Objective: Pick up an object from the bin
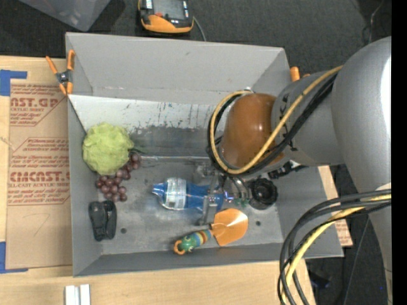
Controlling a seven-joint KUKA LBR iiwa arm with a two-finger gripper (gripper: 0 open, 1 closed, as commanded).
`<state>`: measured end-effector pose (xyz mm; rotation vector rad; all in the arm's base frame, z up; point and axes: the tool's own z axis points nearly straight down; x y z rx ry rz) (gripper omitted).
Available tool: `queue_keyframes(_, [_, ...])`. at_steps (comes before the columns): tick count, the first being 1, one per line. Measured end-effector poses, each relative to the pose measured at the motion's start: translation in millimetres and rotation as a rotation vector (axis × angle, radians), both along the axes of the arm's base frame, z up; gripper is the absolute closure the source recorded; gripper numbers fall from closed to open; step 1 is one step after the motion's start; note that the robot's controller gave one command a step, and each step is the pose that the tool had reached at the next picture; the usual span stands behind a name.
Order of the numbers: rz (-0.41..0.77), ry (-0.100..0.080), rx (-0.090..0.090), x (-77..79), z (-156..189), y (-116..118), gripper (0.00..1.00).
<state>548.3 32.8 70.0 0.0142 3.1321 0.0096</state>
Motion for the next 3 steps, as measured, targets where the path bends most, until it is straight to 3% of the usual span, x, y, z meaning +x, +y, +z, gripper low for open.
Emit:
queue_keyframes(1, [-0.005, 0.002, 0.0, -1.8, 0, 0, 1.0])
queue_keyframes(2, [-0.006, 0.002, 0.0, -1.9, 0, 0, 1.0])
queue_keyframes(3, [-0.006, 0.008, 0.0, -3.9, 31, 0, 1.0])
